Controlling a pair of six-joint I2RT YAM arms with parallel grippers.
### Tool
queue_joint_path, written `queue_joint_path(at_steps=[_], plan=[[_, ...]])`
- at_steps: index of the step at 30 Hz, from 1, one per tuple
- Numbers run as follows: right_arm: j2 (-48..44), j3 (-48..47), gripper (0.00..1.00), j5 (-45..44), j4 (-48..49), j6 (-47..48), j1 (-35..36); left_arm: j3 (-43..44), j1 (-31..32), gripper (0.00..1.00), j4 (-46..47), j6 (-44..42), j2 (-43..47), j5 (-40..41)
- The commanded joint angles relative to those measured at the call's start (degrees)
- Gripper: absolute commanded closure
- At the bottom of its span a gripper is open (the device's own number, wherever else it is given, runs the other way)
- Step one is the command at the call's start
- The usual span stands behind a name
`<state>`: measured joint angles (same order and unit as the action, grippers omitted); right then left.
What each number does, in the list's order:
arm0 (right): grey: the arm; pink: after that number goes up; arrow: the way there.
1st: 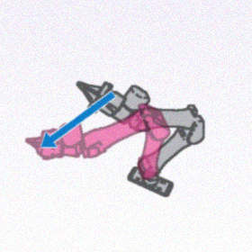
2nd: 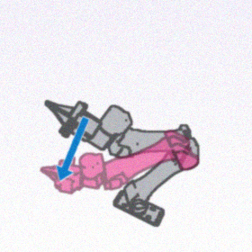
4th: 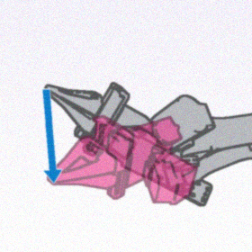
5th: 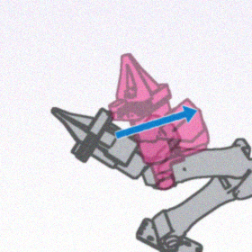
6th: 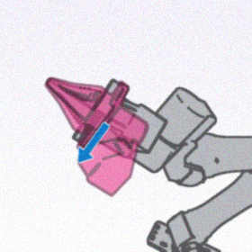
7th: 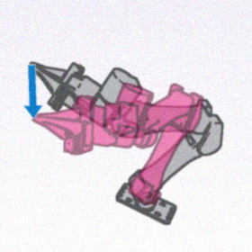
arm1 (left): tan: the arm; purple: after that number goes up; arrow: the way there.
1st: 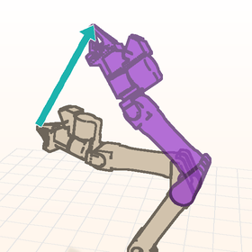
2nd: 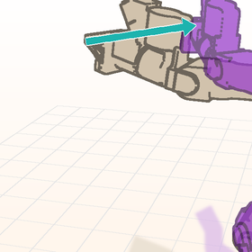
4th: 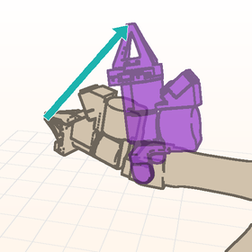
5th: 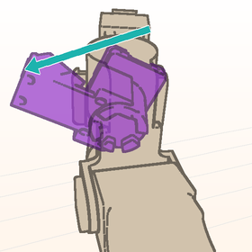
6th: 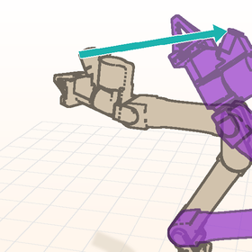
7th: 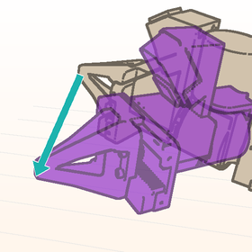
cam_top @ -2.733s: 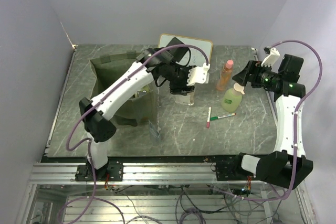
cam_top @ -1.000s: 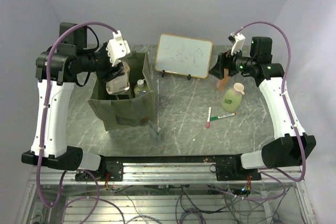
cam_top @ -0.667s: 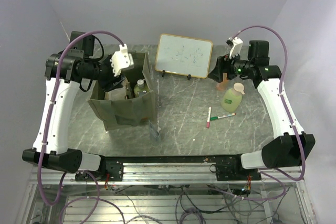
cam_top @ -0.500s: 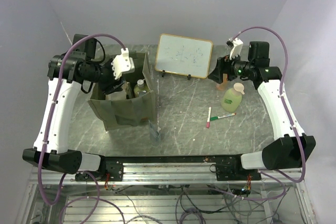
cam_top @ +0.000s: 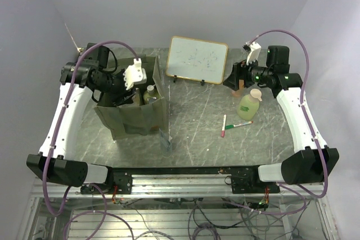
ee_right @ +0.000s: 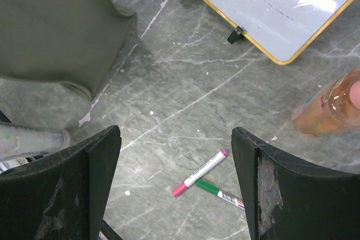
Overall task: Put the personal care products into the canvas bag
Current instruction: Place the care product in the canvas bag.
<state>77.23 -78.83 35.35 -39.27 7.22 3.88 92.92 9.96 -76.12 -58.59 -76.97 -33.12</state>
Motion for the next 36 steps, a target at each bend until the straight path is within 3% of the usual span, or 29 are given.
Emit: queue_joint_path(at_steps=[1, 17, 36], plan=[[-2.0, 0.7, 0.21, 0.1, 1.0, -0.4, 0.3, -1.1, -0.6, 0.93, 6.6, -1.9, 0.9, -4.6], [-2.3, 1.3, 0.2, -0.9, 1.2, 0.1, 0.1, -6.8, -0.6, 0.93, 14.1, -2.9, -4.5, -9.7], [-2.3, 2.0, 0.2, -1.8, 1.3, 0.5, -0.5, -12.4, 1.2, 0.93, 16.8, -8.0, -8.4, -13.7]])
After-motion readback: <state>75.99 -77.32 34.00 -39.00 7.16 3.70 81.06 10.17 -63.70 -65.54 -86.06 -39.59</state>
